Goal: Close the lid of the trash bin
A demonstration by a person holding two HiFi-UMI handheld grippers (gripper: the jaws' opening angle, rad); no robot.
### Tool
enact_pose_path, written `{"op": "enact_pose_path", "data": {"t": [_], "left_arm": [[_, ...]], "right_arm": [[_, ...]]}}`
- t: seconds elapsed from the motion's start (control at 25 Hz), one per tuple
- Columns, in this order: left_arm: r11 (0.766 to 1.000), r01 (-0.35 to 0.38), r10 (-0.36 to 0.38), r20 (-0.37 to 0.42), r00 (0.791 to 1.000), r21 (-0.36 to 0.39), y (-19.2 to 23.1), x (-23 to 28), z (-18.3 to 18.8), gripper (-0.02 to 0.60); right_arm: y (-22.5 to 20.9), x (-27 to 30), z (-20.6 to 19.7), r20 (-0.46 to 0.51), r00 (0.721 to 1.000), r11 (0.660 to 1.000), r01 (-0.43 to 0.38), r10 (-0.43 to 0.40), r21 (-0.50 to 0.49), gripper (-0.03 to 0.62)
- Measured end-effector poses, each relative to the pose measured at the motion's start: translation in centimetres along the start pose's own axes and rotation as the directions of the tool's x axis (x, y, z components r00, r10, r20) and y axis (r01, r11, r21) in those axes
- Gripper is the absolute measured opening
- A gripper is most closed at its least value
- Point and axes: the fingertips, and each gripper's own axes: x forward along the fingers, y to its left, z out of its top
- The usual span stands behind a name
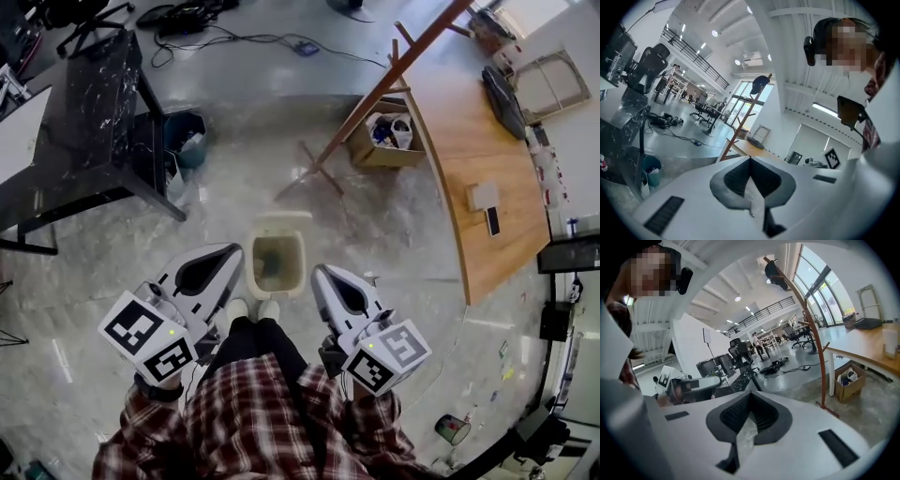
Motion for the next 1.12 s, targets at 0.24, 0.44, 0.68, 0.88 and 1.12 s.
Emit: {"op": "enact_pose_path", "data": {"t": [0.24, 0.44, 0.68, 0.88, 1.12], "left_arm": [[1.0, -0.001, 0.001, -0.089, 0.996, -0.001, 2.8, 3.8, -3.8, 0.011], [0.998, 0.024, -0.031, -0.127, 0.991, -0.052, 6.3, 8.5, -6.9, 0.011], [0.999, 0.038, -0.045, -0.216, 0.975, -0.036, 9.4, 13.5, -10.2, 0.011], [0.999, 0.034, -0.04, -0.315, 0.948, -0.023, 12.3, 16.6, -13.8, 0.012], [0.998, 0.064, -0.061, -0.447, 0.893, -0.009, 15.9, 19.6, -18.9, 0.014]], "right_arm": [[-2.2, 0.6, -2.9, -0.064, 0.998, 0.999, 0.006, -0.003, 0.041, 0.012], [-3.5, 0.9, -6.2, -0.122, 0.992, 0.996, -0.002, 0.013, 0.089, 0.012], [-4.8, 0.7, -9.7, -0.161, 0.987, 0.989, 0.001, 0.024, 0.151, 0.012], [-5.9, 1.5, -11.8, -0.183, 0.982, 0.983, -0.005, 0.039, 0.181, 0.012], [-7.4, 2.7, -13.7, -0.189, 0.98, 0.975, -0.009, 0.052, 0.222, 0.012]]}}
